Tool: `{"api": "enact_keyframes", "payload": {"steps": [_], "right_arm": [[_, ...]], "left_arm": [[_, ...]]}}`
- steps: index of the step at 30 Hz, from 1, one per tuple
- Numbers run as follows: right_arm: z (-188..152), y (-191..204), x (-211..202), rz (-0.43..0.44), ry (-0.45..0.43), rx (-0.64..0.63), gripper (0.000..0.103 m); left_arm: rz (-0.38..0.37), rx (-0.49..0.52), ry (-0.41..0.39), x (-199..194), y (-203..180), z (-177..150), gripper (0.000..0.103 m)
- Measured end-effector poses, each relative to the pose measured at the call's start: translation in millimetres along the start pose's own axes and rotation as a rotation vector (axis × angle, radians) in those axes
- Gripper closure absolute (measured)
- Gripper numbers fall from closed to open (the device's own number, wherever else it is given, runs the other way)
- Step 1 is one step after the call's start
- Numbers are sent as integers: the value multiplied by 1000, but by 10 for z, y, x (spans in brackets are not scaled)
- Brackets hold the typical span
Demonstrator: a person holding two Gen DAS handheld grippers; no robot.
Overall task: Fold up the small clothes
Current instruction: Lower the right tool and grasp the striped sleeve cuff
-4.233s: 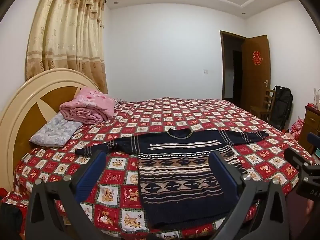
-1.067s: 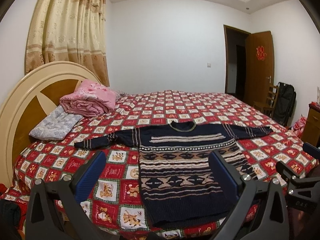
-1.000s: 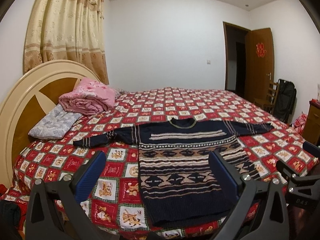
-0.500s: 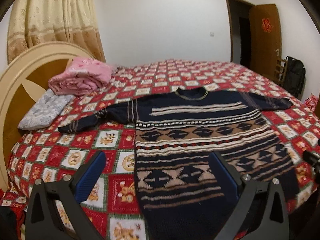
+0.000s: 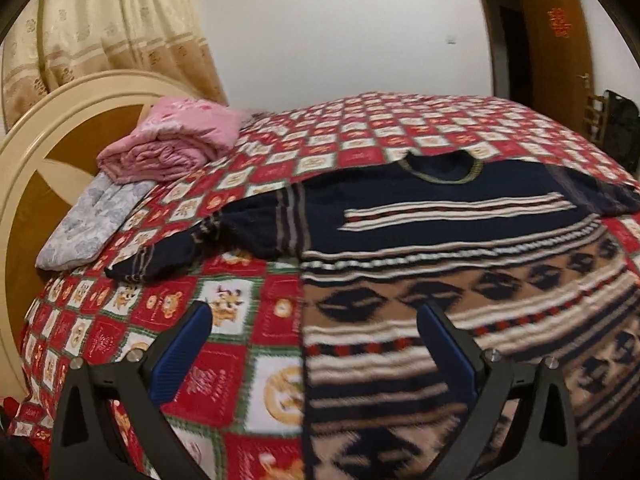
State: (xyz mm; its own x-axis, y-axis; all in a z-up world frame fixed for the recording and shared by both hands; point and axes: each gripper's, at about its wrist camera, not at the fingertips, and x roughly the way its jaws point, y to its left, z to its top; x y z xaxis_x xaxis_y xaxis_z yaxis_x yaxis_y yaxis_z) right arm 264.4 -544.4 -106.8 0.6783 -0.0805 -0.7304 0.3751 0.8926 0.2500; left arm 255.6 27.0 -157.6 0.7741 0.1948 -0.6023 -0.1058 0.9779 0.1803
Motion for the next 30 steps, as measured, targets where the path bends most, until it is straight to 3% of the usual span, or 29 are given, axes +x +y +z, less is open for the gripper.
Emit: {"api": "enact_keyframes", "payload": {"steps": [4,7,11,19,24,25,27,30], "right_arm": [[514,-597,369,-84,-30,165,50],[827,-962,696,-134,-33,238,56],[1129,-1366,1071,-143,-37,339,57],[1490,-1739,1652,-164,-23,407,57],[1633,-1726,1869,-148,-24,380,58],[1636,-1712,1902,-159,-19,369,60],[1642,-1679,1963,-201,-13,327,80],[1647,-1682,2005,-206,-5,292,87]], "left_arm": [[32,-48,48,288,115,39,0],[45,-60,59,403,106,88,0],[48,-58,59,521,13,180,0],[65,-27,84,740,-204,314,0],[71,-3,100,837,-327,324,0],[68,3,105,855,-358,324,0],[59,11,117,878,-417,329,0],[42,20,117,867,-494,335,0]]}}
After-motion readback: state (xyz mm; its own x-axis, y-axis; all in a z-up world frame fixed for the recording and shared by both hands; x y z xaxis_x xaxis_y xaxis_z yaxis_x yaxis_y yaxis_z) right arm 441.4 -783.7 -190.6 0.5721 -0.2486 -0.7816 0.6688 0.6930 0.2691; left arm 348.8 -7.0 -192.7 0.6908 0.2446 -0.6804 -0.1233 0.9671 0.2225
